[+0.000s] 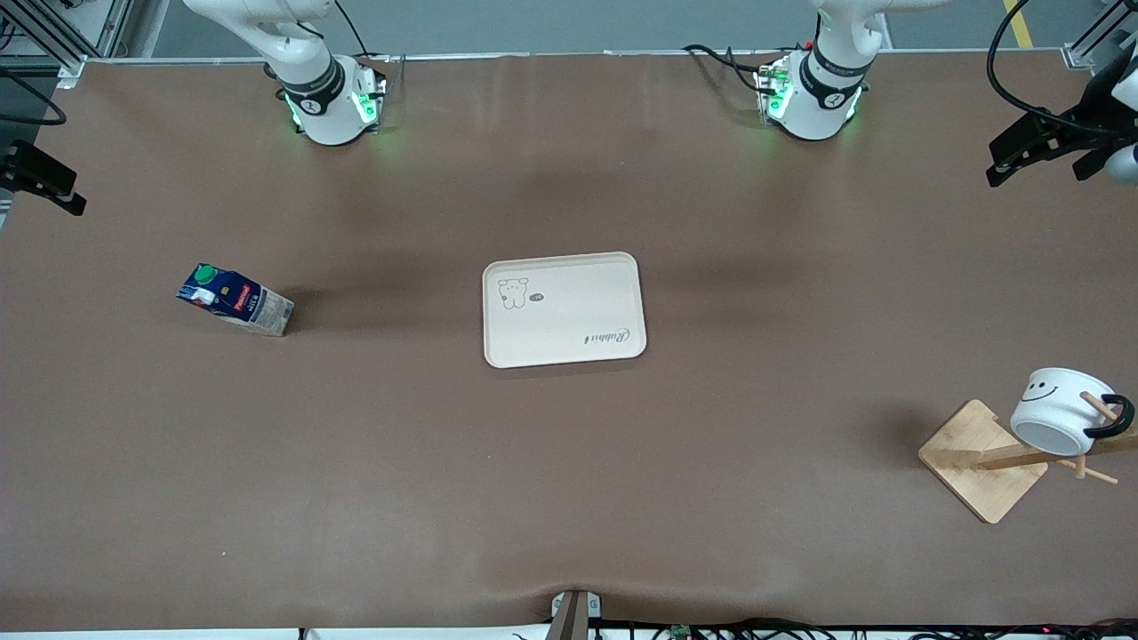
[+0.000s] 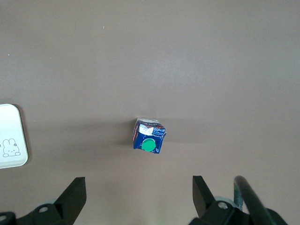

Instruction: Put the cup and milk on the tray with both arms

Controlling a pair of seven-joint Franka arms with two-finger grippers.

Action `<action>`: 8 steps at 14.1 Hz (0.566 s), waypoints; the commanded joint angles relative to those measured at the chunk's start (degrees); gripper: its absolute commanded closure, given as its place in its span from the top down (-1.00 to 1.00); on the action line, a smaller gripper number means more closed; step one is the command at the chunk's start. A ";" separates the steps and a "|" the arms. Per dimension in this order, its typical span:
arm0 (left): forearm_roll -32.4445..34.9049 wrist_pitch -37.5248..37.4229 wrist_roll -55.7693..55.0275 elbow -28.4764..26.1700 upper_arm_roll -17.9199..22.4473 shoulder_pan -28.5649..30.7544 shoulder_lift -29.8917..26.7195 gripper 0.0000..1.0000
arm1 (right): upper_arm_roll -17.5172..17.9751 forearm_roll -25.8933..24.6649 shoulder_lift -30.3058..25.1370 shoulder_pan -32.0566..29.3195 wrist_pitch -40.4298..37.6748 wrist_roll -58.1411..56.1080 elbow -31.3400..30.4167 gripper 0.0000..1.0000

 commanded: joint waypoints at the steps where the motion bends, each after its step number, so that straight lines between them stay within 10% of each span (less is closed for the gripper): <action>1: 0.20 -1.10 0.07 0.78 -0.12 0.24 -0.47 1.00 | 0.27 0.99 0.07 -0.73 -0.02 -0.30 0.64 1.00; 8: 0.20 4.25 -0.46 2.98 0.23 7.17 2.42 1.00 | 0.27 1.07 0.07 -0.73 -0.11 -0.21 0.64 1.00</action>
